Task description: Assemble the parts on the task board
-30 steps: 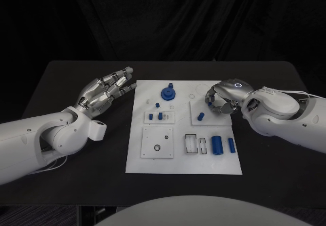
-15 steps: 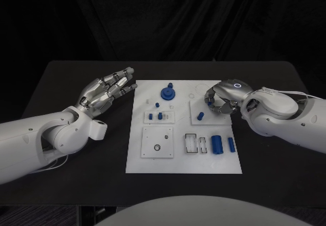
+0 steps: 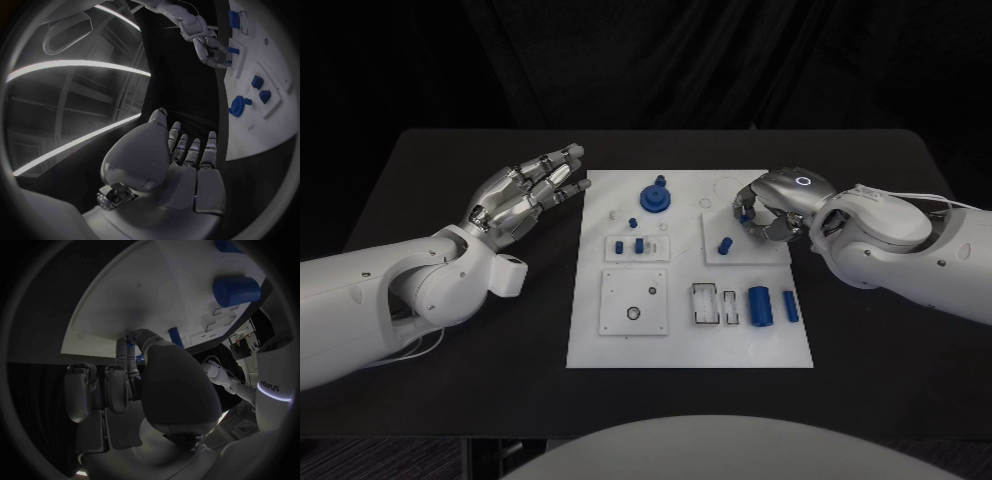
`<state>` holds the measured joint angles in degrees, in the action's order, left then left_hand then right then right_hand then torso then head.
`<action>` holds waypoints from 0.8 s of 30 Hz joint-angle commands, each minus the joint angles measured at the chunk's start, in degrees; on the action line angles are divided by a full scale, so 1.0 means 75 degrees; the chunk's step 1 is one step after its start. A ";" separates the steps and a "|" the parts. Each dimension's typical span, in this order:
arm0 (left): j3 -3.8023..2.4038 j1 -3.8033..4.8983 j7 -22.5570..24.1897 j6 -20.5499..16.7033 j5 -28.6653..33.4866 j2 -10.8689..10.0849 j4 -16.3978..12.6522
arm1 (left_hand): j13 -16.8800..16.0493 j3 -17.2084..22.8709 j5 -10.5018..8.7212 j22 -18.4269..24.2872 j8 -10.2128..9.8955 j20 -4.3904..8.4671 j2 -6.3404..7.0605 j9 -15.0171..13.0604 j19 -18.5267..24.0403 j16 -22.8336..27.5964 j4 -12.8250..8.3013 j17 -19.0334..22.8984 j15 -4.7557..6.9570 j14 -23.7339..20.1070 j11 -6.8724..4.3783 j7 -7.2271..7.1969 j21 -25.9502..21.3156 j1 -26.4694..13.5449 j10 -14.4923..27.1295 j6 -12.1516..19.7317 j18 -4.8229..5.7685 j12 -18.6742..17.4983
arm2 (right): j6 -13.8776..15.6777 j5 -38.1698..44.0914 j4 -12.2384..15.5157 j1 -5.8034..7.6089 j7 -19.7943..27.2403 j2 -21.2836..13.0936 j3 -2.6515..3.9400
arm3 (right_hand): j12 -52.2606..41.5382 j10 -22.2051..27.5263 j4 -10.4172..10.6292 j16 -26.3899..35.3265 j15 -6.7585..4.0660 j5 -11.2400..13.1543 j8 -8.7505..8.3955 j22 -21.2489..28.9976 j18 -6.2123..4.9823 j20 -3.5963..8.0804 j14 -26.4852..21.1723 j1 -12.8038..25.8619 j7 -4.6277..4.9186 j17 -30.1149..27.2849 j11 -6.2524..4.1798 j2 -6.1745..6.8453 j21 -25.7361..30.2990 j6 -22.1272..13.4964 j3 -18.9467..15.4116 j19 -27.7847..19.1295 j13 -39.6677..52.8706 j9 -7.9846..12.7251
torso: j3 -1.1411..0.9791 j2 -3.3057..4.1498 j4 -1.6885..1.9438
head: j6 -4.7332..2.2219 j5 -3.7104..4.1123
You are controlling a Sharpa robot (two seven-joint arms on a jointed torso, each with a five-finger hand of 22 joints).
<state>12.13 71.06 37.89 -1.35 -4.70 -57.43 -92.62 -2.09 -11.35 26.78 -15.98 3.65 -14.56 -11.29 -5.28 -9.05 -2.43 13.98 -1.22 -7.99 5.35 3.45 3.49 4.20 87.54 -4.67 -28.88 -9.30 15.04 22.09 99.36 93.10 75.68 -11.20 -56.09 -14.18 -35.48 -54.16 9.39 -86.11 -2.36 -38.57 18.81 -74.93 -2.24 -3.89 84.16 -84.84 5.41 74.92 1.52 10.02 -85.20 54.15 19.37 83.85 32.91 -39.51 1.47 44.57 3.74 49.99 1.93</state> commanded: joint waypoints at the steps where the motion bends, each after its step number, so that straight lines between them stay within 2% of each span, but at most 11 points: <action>1: -0.0006 -0.0009 0.0038 0.0089 0.0040 0.0017 -0.0003 | -0.0012 0.0016 0.0055 -0.0014 0.0033 -0.0055 -0.0024 -0.0002 -0.0027 -0.0039 -0.0050 -0.0011 -0.0034 0.0013 0.0044 0.0003 0.0042 0.0081 -0.0005 -0.0058 -0.0131 0.0049 | 0.0214 0.0014 -0.0025 -0.0020 0.0003 -0.0011 0.0003 | 0.0010 -0.0057 -0.0052 -0.0028 -0.0054 0.0031 0.0071 -0.1784 0.0127 0.0052 0.0647 -0.0045 0.0014 0.1485 0.0007 -0.0051 0.0014 0.0068 0.0013 0.0500 -0.0003 -0.0060 | 0.0001 -0.0003 0.0001 | 0.0002 0.0006; 9: -0.0006 -0.0010 0.0020 0.0086 0.0040 -0.0002 0.0007 | -0.0011 0.0027 0.0074 -0.0024 0.0025 -0.0067 -0.0023 0.0006 -0.0039 -0.0041 -0.0060 -0.0010 -0.0042 0.0010 0.0046 0.0008 0.0048 0.0091 -0.0001 -0.0022 -0.0131 0.0040 | 0.0256 0.0014 0.0049 -0.0018 -0.0049 -0.0079 0.0003 | 0.0017 -0.0086 -0.0068 -0.0026 -0.0044 0.0043 0.0084 -0.1786 0.0129 0.0051 0.0646 -0.0054 0.0019 0.1482 0.0004 -0.0056 0.0009 0.0097 0.0019 0.0503 -0.0005 -0.0070 | -0.0001 -0.0009 -0.0002 | 0.0002 0.0041; 18: -0.0006 -0.0011 0.0018 0.0043 0.0041 -0.0010 0.0011 | -0.0010 0.0047 0.0123 -0.0018 -0.0006 -0.0085 -0.0013 0.0032 -0.0048 -0.0047 -0.0077 -0.0009 -0.0049 0.0006 0.0060 0.0032 0.0053 0.0104 0.0004 0.0092 -0.0133 0.0036 | 0.0251 0.0013 0.0164 0.0014 -0.0114 -0.0157 0.0005 | 0.0128 -0.0087 -0.0045 0.0008 -0.0027 0.0145 0.0073 -0.1776 0.0122 0.0039 0.0637 0.0011 0.0025 0.1444 0.0026 -0.0054 0.0037 0.0110 0.0016 0.0491 -0.0057 -0.0075 | -0.0002 -0.0018 -0.0015 | 0.0002 0.0031; 19: -0.0006 -0.0011 0.0020 0.0038 0.0041 -0.0010 0.0010 | -0.0010 0.0050 0.0133 -0.0016 -0.0018 -0.0088 -0.0010 0.0043 -0.0049 -0.0046 -0.0077 -0.0008 -0.0049 0.0000 0.0064 0.0046 0.0054 0.0103 0.0004 0.0145 -0.0134 0.0038 | 0.0246 0.0013 0.0176 0.0026 -0.0122 -0.0161 0.0005 | 0.0149 -0.0101 -0.0042 0.0012 -0.0026 0.0170 0.0074 -0.1776 0.0122 0.0037 0.0636 0.0020 0.0024 0.1440 0.0027 -0.0057 0.0038 0.0122 0.0016 0.0491 -0.0069 -0.0077 | -0.0003 -0.0017 -0.0014 | 0.0002 0.0030; 20: -0.0006 -0.0011 0.0023 0.0033 0.0041 -0.0011 0.0009 | -0.0010 0.0069 0.0144 0.0005 -0.0093 -0.0094 0.0003 0.0106 -0.0045 -0.0054 -0.0079 -0.0007 -0.0044 -0.0010 0.0085 0.0101 0.0053 0.0094 0.0005 0.0457 -0.0137 0.0040 | 0.0242 0.0013 0.0189 0.0040 -0.0132 -0.0164 0.0005 | 0.0149 -0.0101 -0.0042 0.0013 -0.0026 0.0170 0.0074 -0.1776 0.0122 0.0037 0.0636 0.0020 0.0024 0.1440 0.0027 -0.0057 0.0038 0.0123 0.0016 0.0491 -0.0069 -0.0077 | -0.0003 -0.0015 -0.0015 | 0.0002 0.0022; 24: -0.0006 -0.0011 0.0035 0.0010 0.0041 -0.0011 0.0006 | -0.0010 0.0080 0.0141 0.0084 -0.0114 -0.0064 0.0018 0.0140 0.0013 -0.0031 -0.0069 0.0006 0.0019 -0.0077 0.0125 0.0174 0.0025 0.0070 0.0007 0.0627 -0.0142 0.0042 | 0.0206 0.0013 0.0260 0.0145 -0.0195 -0.0185 0.0005 | 0.0169 -0.0120 -0.0041 0.0028 -0.0031 0.0190 0.0084 -0.1775 0.0121 0.0037 0.0632 0.0028 0.0023 0.1423 0.0027 -0.0063 0.0041 0.0150 0.0016 0.0490 -0.0080 -0.0082 | 0.0003 -0.0020 -0.0012 | 0.0002 0.0014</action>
<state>12.13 71.05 37.51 -1.35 -4.68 -57.54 -92.44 -2.08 -10.87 27.67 -15.41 2.97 -15.02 -11.53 -4.27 -9.36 -2.65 13.50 -1.21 -7.84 5.20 3.86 4.94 4.42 87.78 -4.63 -24.54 -9.29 15.03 22.86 99.23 94.75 76.47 -11.32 -57.44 -14.25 -34.57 -54.78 9.14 -86.11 -2.36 -37.45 19.25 -74.91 -2.24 -3.89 84.16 -85.13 5.51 74.91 1.73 9.86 -85.20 54.85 19.45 83.85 32.32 -39.90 1.46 44.43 3.63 49.99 2.05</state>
